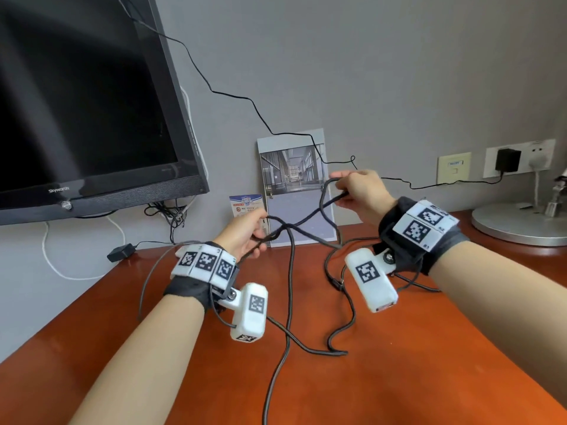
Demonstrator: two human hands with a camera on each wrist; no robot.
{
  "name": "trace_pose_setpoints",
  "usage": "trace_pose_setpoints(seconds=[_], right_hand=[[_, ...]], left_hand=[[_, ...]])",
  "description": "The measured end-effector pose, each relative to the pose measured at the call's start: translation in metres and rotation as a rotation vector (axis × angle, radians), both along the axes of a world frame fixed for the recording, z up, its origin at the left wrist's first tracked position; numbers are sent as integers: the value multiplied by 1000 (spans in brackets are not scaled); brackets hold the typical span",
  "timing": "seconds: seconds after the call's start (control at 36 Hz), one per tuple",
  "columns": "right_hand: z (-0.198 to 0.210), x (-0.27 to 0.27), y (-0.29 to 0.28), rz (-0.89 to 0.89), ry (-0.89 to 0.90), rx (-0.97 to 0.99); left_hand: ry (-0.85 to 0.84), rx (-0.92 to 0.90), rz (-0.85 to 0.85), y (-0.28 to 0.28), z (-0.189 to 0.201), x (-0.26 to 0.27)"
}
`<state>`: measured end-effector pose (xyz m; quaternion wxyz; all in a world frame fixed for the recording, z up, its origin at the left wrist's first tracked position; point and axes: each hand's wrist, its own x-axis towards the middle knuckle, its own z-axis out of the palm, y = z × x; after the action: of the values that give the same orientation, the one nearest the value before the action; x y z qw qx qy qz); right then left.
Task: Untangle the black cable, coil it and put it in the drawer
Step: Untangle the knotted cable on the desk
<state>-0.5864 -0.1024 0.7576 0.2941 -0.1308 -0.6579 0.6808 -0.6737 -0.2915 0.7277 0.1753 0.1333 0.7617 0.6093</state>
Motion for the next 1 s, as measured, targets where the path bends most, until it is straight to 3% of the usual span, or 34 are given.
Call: trace_pose_setpoints(seconds=[0.14, 0.25, 0.39, 0.47, 0.56, 0.61, 0.75, 0.83, 0.92, 1.0], right_hand=[[4, 11, 54, -266, 84, -231], [-7, 11, 73, -368, 117, -356], [-11, -2, 60, -393, 100, -253], [-3, -4, 48, -308, 52, -71], [6, -2, 24, -207, 73, 199], [12, 1, 7, -129, 130, 306], [25, 9, -22, 21, 237, 273], [22, 14, -25, 90, 186, 111], [-1, 15, -26, 78, 94, 38], [-37, 15, -33, 198, -206, 241]], left_hand=[[-63, -101, 139, -37, -19, -17], [-46, -220, 225, -48, -35, -24], [8, -480, 166, -32, -32, -14], [269, -646, 84, -16, -15, -9], [475, -494, -76, 8, 7, 7], [492, -409, -180, 25, 21, 24], [451, -483, -403, 53, 34, 48], [400, -353, -344, 52, 34, 44], [312, -108, -196, 41, 42, 38], [172, 137, -92, 27, 53, 29]])
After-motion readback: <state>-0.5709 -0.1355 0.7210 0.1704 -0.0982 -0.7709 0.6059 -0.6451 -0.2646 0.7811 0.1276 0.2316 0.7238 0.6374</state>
